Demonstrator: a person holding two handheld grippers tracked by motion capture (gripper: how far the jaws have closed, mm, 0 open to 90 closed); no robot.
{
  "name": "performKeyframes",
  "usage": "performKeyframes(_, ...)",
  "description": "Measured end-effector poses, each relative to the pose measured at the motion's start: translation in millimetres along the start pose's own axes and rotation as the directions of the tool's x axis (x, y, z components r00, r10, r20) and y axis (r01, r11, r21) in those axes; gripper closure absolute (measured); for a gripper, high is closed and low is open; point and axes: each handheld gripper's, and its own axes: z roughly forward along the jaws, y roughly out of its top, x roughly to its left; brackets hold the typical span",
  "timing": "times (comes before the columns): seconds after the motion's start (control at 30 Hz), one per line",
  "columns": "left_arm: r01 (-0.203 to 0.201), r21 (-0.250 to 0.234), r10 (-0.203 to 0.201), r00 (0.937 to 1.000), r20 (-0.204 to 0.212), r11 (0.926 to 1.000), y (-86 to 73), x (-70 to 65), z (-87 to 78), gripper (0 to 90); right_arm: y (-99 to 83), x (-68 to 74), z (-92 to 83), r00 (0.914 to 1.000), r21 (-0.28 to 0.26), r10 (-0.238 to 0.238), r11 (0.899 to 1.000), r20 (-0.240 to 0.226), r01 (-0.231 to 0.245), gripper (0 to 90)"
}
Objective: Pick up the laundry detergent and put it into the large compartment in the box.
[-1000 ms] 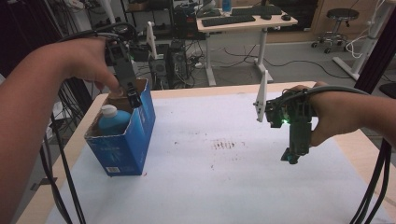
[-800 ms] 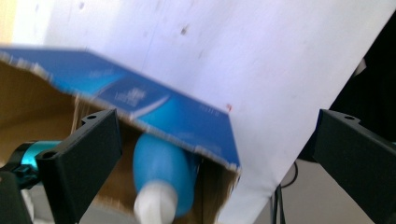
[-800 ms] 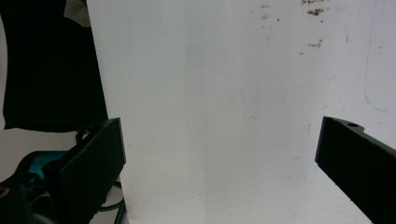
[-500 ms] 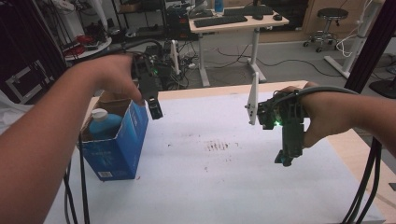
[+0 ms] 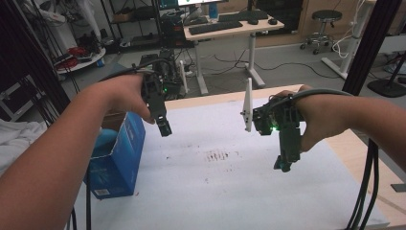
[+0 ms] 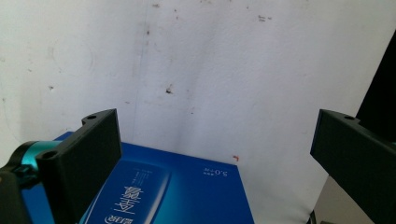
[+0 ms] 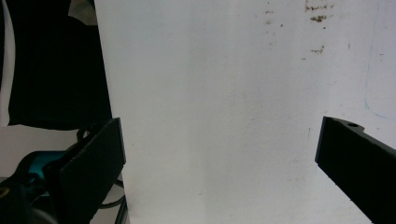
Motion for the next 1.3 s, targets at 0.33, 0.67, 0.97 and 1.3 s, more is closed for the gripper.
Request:
performKeyframes(0.33,-0.016,-0.003,0.016,0.9999,0.006,0.9999,3.6,0.0,3.8,2.0,1.5,0.0,-2.2,1.0,0.009,0.007,1.0,0.004,-0.007,0.7)
performKeyframes(0.67,-0.029,-0.005,0.03,0.9994,0.018,0.9996,9.4,2.5,8.1,2.0,0.6,0.9,-5.3,0.9999,0.014,0.012,1.0,0.009,-0.012,0.7)
performKeyframes(0.97,-0.034,0.002,0.034,0.999,0.029,0.9994,13.7,5.1,11.7,2.0,-3.2,-2.8,-10.0,0.9998,0.002,0.015,1.0,0.015,-0.015,0.7)
performKeyframes(1.3,-0.033,0.009,0.033,0.9992,0.025,0.9994,14.2,3.0,12.1,2.0,-4.8,-2.5,-10.7,0.9997,-0.001,0.018,1.0,0.019,-0.018,0.7)
